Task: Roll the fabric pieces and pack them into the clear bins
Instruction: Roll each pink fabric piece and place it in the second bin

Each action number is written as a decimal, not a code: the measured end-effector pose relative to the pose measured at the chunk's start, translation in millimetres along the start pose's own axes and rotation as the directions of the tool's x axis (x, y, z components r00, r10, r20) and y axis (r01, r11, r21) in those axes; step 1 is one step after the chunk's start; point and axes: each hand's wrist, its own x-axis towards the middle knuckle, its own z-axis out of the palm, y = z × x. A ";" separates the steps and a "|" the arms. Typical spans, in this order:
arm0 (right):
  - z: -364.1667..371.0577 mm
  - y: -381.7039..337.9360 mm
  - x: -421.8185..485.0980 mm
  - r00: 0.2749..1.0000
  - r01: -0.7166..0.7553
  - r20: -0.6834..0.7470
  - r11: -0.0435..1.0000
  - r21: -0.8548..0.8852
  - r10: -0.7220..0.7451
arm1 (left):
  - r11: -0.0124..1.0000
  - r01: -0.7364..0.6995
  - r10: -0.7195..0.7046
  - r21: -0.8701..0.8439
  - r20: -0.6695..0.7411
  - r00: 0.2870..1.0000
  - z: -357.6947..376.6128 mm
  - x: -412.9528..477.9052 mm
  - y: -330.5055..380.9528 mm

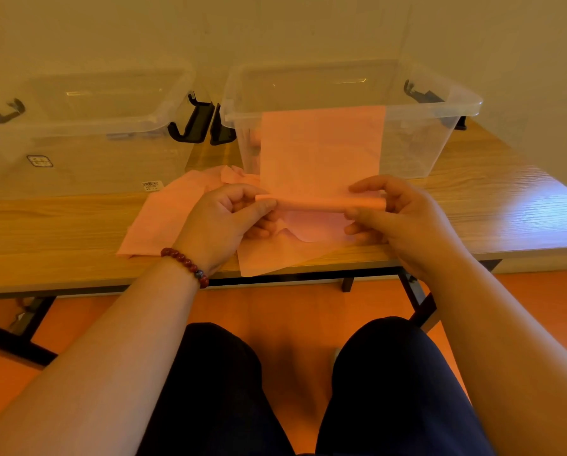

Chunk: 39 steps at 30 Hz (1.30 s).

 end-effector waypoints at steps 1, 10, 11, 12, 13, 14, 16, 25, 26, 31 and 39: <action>0.2 0.5 0.2 1.000 0.005 -0.006 1.000 0.002 -0.005 | 1.000 0.005 -0.005 -0.008 0.002 1.000 0.0 0.0 -0.1; 1.2 0.1 0.5 1.000 0.027 -0.001 0.999 -0.019 -0.027 | 0.999 0.012 -0.012 -0.032 0.016 1.000 -0.9 -1.5 0.5; 0.5 0.6 0.6 1.000 0.023 0.006 1.000 -0.008 -0.023 | 1.000 0.008 -0.008 -0.013 0.009 1.000 -0.7 -1.3 0.3; 0.2 0.6 0.5 1.000 0.014 0.012 1.000 0.000 -0.014 | 1.000 0.004 -0.004 0.008 0.006 1.000 -0.4 -0.8 0.1; 0.0 1.1 0.8 1.000 0.011 0.014 1.000 0.002 -0.011 | 1.000 0.002 -0.002 0.024 0.005 1.000 -0.3 -0.5 -0.1; 0.3 0.8 0.4 1.000 0.011 0.010 1.000 0.001 -0.011 | 0.999 0.004 -0.004 0.033 0.005 1.000 -0.2 -0.3 -0.1; 1.4 1.0 0.2 1.000 0.023 -0.004 1.000 -0.005 -0.023 | 1.000 0.008 -0.008 0.017 0.019 1.000 -0.9 -0.2 -0.2; 2.1 -0.3 0.9 1.000 0.011 0.002 1.000 -0.024 -0.011 | 1.000 0.010 -0.011 0.008 0.026 1.000 0.3 -1.3 1.7; 2.0 -0.2 1.1 1.000 0.005 0.008 1.000 -0.026 -0.004 | 1.000 0.007 -0.007 0.020 0.023 1.000 0.2 -1.1 1.8; 2.6 0.7 0.8 1.000 0.013 -0.014 1.000 -0.025 -0.013 | 1.000 0.009 -0.009 0.006 0.035 0.999 -1.2 -0.4 0.5; 2.4 0.7 0.9 1.000 0.013 -0.002 0.998 -0.060 -0.013 | 1.000 0.002 -0.003 0.020 0.024 1.000 0.2 -1.4 1.4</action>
